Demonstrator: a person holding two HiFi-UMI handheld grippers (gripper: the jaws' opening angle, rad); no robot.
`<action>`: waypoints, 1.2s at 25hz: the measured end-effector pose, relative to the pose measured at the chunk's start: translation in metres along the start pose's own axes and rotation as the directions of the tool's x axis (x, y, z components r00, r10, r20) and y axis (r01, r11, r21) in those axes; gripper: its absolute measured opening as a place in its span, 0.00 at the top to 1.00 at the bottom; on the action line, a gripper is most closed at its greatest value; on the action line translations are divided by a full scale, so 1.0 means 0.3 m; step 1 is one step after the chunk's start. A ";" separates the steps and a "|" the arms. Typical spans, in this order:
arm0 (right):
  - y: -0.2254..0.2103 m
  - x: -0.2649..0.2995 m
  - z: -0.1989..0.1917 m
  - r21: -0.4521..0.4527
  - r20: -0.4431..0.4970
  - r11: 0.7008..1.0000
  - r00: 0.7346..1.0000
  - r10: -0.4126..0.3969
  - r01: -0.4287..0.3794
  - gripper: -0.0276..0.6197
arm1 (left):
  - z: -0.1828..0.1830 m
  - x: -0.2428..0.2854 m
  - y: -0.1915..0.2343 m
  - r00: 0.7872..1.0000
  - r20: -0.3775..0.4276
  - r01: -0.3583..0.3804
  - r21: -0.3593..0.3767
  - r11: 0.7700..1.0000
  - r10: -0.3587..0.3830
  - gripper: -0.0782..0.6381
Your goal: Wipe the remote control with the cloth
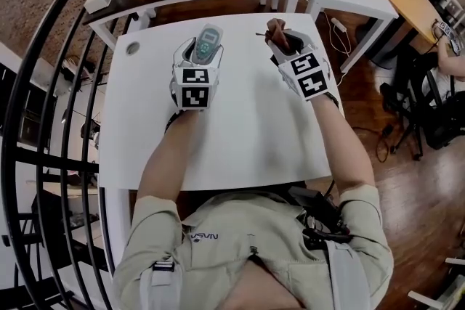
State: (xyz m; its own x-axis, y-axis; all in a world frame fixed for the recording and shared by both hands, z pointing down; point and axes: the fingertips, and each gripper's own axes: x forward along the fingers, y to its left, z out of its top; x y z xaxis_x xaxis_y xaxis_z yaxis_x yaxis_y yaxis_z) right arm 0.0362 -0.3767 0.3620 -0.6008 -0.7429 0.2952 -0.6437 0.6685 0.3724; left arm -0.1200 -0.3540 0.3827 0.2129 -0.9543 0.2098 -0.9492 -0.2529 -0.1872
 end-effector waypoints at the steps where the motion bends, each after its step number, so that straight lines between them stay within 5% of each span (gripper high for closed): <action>1: 0.001 0.016 -0.022 -0.002 -0.014 1.000 1.000 0.007 -0.007 0.78 | -0.021 0.016 -0.004 1.000 -0.022 0.004 0.000 1.000 -0.004 0.48; 12: 0.093 0.130 -0.234 -0.015 -0.206 0.994 0.973 0.106 -0.111 0.77 | -0.208 0.141 -0.054 0.975 -0.199 0.096 -0.029 0.995 -0.100 0.48; 20: 0.103 0.160 -0.302 0.012 -0.263 0.989 0.954 0.145 -0.147 0.77 | -0.266 0.158 -0.071 0.935 -0.319 0.138 -0.073 0.988 -0.155 0.48; 24: 0.105 0.180 -0.333 0.029 -0.282 0.987 0.946 0.161 -0.159 0.76 | -0.334 0.168 -0.019 0.888 -0.447 0.090 -0.050 0.995 -0.103 0.48; 30: 0.106 0.198 -0.349 0.103 -0.268 0.982 0.946 0.183 -0.161 0.71 | -0.328 0.185 -0.038 0.889 -0.430 0.124 -0.103 0.987 -0.156 0.48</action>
State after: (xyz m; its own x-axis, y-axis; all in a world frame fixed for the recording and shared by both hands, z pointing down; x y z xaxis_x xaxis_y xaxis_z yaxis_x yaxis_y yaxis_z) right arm 0.0297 -0.4031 0.4835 -0.5589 -0.5895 0.5832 -0.5842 0.7791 0.2277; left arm -0.1201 -0.3883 0.4908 0.2382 -0.7408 0.6280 -0.9344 -0.3512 -0.0598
